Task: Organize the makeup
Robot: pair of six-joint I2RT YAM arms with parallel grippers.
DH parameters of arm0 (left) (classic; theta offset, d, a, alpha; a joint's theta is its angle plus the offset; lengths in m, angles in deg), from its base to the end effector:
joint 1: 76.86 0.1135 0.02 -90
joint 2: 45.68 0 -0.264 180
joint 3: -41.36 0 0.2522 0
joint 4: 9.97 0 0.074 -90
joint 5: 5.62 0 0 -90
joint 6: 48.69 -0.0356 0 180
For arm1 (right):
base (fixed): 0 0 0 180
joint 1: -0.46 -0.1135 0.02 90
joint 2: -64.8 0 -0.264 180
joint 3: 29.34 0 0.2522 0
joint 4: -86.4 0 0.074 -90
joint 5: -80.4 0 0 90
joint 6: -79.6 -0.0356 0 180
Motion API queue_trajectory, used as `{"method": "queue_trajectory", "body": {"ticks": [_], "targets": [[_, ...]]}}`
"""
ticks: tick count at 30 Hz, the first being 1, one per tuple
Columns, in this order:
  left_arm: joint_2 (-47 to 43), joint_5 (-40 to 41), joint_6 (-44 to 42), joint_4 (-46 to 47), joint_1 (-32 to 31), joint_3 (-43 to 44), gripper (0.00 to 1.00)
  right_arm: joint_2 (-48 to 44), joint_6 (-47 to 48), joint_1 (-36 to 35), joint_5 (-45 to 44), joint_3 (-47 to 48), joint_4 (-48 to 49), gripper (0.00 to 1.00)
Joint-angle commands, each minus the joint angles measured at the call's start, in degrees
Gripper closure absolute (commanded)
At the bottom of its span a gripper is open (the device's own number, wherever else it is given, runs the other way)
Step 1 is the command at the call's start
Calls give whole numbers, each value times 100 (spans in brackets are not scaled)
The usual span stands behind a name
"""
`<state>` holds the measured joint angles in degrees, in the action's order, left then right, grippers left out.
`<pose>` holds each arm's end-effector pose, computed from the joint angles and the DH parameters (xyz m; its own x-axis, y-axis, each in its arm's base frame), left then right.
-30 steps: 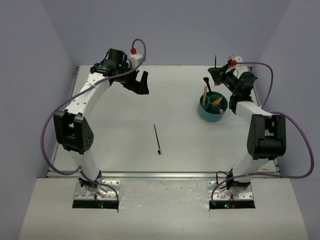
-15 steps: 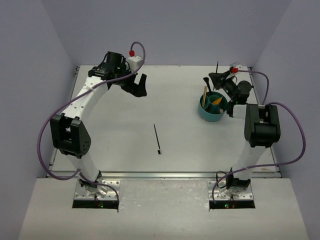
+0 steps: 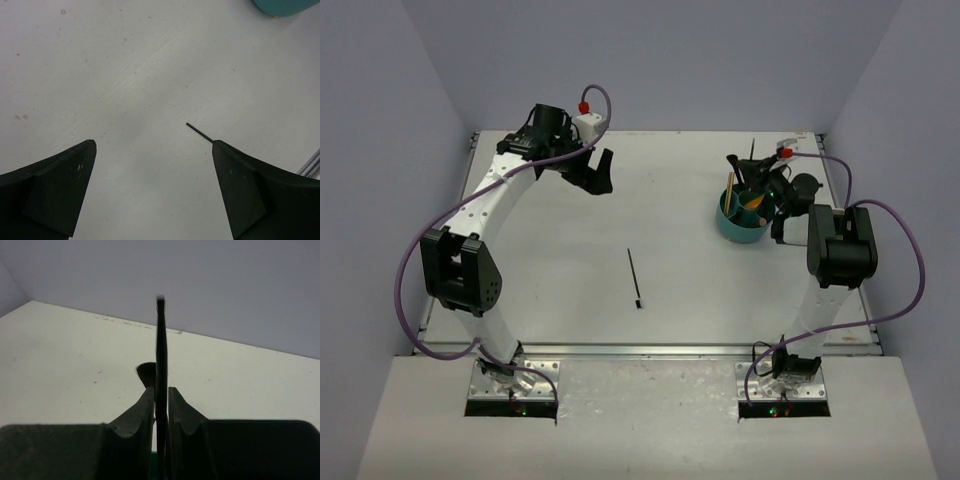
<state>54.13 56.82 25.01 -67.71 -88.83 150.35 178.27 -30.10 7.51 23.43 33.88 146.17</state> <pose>0.3721 -0.0957 0.3347 -0.5682 0.3748 -0.7326 0.6698 0.7278 -0.1471 0.3883 -0.0285 0.1789 0.0094 0.2836 -0.9589 -0.4607 0.8523 0.2476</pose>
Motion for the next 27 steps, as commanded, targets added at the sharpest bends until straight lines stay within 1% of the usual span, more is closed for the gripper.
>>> {"method": "queue_trajectory", "body": {"ticks": [1,5,10,13,14,17,18,20,22,25,27], "targets": [[-243,17,-91,191,-11,13,0,-13,34,67,-104,-83,408,81],[-234,14,-110,196,-7,22,0,-18,28,95,-130,-112,408,76],[-225,16,-143,152,-10,-15,0,-114,44,124,-100,-167,408,74],[-181,-3,-352,65,-12,-83,1,-270,116,130,-21,-206,399,71],[-179,-40,-493,28,-25,-137,3,-398,146,130,23,-230,395,69],[-181,-208,-1399,-223,-201,-485,12,-927,230,121,-32,-288,206,59],[-195,-183,-1889,-316,-354,-587,13,-1126,281,121,-61,-255,-64,56],[-258,-155,-2983,-580,-680,-924,14,-1488,432,107,-121,-133,-786,49],[-373,-285,-4386,-692,-1043,-1269,14,-1776,538,95,-192,28,-1962,43],[-323,-440,-5369,-782,-1235,-1474,15,-2163,726,97,-318,112,-2710,40],[-222,-613,-6031,-918,-1457,-1500,20,-2441,907,95,-450,24,-3065,38]]}}
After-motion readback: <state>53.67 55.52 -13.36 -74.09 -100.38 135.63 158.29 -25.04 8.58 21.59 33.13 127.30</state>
